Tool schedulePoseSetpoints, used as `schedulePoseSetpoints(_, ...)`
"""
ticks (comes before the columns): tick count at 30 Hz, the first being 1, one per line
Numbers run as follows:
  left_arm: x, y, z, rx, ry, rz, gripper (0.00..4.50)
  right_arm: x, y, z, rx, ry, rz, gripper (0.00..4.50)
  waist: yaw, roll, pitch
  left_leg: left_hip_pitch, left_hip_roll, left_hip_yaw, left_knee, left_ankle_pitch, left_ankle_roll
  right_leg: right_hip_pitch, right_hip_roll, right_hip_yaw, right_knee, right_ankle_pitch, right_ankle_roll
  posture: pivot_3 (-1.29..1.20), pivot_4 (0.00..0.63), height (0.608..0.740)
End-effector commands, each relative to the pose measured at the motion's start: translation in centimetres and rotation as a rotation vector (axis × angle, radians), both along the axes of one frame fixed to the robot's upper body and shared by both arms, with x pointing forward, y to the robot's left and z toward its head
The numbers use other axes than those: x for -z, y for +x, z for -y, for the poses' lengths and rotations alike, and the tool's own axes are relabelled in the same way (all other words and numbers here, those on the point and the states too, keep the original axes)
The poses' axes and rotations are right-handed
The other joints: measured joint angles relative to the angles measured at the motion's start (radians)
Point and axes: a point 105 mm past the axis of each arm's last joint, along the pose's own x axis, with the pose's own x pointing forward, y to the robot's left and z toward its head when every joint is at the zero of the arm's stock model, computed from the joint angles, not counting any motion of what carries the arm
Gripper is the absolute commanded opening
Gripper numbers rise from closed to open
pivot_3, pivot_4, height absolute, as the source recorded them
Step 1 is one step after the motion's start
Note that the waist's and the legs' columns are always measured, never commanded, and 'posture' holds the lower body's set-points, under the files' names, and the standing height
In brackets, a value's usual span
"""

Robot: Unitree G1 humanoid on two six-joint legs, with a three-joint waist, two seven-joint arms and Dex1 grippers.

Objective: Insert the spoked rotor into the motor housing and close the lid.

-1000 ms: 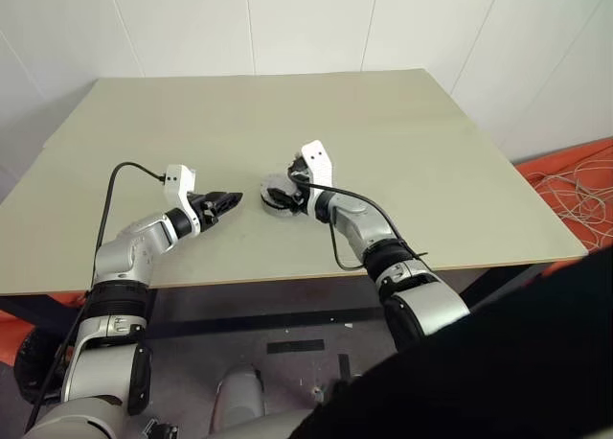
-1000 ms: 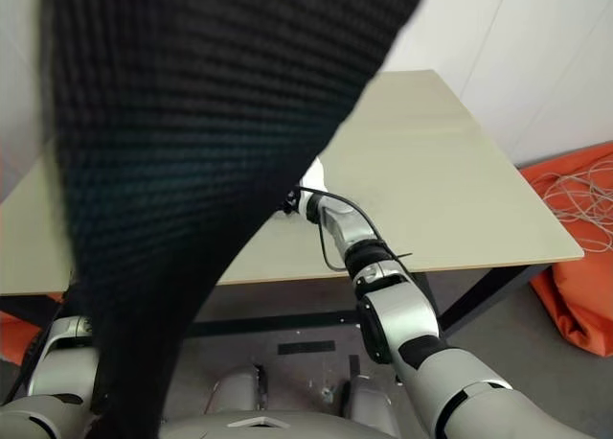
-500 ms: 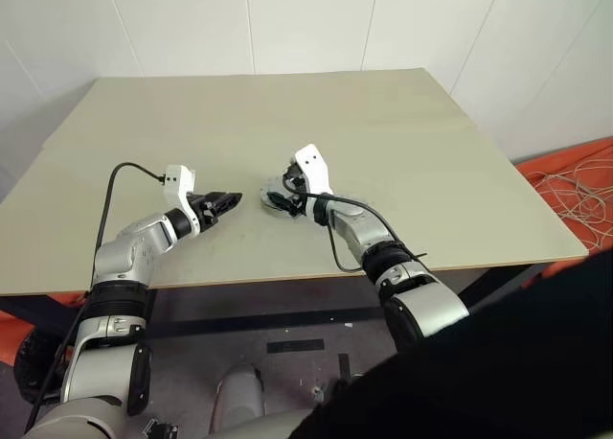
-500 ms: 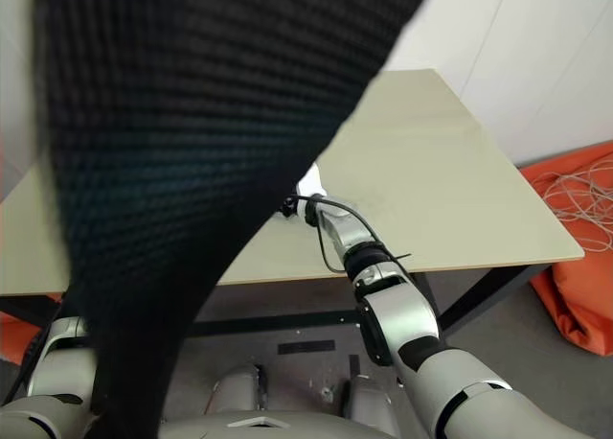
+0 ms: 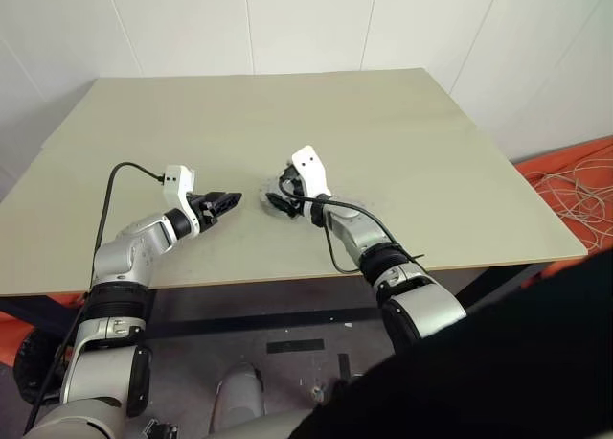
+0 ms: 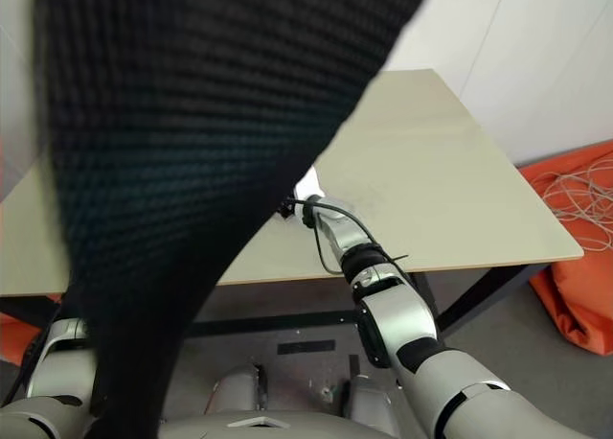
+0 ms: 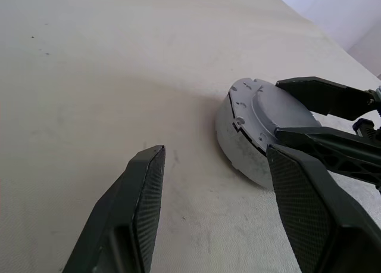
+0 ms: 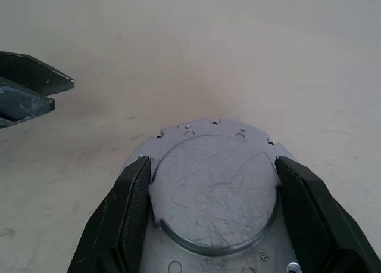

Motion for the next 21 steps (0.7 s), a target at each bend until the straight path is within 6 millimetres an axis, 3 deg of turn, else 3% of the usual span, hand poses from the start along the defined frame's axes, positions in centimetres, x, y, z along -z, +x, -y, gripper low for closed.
schedulePoseSetpoints(1,-1.6,0.1,-0.5,-0.007,0.014,0.053,2.86,-1.0,0.1,-0.6,-0.018,-0.003,0.043,3.2,0.0,0.0,0.0,0.0,0.0,0.0,0.0,0.0,0.0,0.0,0.0,0.0,0.0,0.0,0.0,0.0,0.0,0.74)
schedulePoseSetpoints(21,-1.7,0.2,-0.4,-0.007,0.006,0.054,2.86,0.3,0.4,1.5,0.002,-0.079,0.045,3.2,0.002,0.0,0.0,0.0,0.0,0.0,0.0,0.0,0.0,0.0,0.0,0.0,0.0,0.0,0.0,0.0,0.0,0.74)
